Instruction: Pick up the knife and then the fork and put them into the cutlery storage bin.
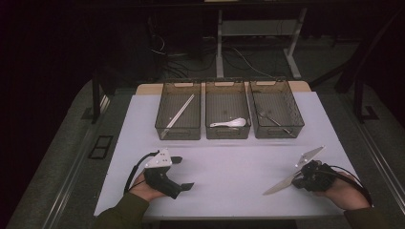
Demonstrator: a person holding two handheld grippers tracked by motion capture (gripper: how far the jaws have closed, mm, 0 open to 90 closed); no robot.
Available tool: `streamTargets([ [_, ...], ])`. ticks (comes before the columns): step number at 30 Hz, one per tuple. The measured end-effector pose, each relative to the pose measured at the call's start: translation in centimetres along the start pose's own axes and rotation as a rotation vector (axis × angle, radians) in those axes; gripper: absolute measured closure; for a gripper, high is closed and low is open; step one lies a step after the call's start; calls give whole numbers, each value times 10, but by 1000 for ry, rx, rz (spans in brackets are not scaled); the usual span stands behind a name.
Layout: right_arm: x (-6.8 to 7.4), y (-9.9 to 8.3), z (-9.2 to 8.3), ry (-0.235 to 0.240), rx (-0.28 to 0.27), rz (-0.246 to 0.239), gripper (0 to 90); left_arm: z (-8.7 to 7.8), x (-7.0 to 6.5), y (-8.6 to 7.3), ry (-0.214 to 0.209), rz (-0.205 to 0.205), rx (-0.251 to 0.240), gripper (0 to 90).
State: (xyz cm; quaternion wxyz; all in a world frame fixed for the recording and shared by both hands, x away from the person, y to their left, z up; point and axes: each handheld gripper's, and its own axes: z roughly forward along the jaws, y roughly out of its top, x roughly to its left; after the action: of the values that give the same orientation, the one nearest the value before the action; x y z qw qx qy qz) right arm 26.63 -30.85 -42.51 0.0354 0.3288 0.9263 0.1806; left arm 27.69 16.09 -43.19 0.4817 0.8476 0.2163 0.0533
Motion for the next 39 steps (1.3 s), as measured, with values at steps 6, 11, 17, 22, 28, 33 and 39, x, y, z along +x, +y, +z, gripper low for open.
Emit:
streamTargets([
  [6, -4, 3, 3, 13, -43, 18, 898, 0, 0, 0, 2, -2, -1, 0],
  [11, -5, 9, 4, 18, -107, 27, 898, 0, 0, 0, 1, -2, -2, 0],
  [17, -3, 17, 7, 9, -139, 9, 898, -1, 0, 0, 1, -1, -3, 0],
  [22, 6, 15, 5, 61, -152, -15, 898, -1, 0, 0, 1, -3, -6, 0],
  [28, 16, 4, 5, 91, -173, -37, 896, -1, 0, 0, 2, 3, -2, 0],
  [33, 2, -10, -5, 28, -248, 2, 896, -1, -1, 0, 2, 0, -3, 0],
  [39, -7, -24, 1, 26, -277, 9, 896, -1, -1, 0, 1, -3, -3, 0],
])
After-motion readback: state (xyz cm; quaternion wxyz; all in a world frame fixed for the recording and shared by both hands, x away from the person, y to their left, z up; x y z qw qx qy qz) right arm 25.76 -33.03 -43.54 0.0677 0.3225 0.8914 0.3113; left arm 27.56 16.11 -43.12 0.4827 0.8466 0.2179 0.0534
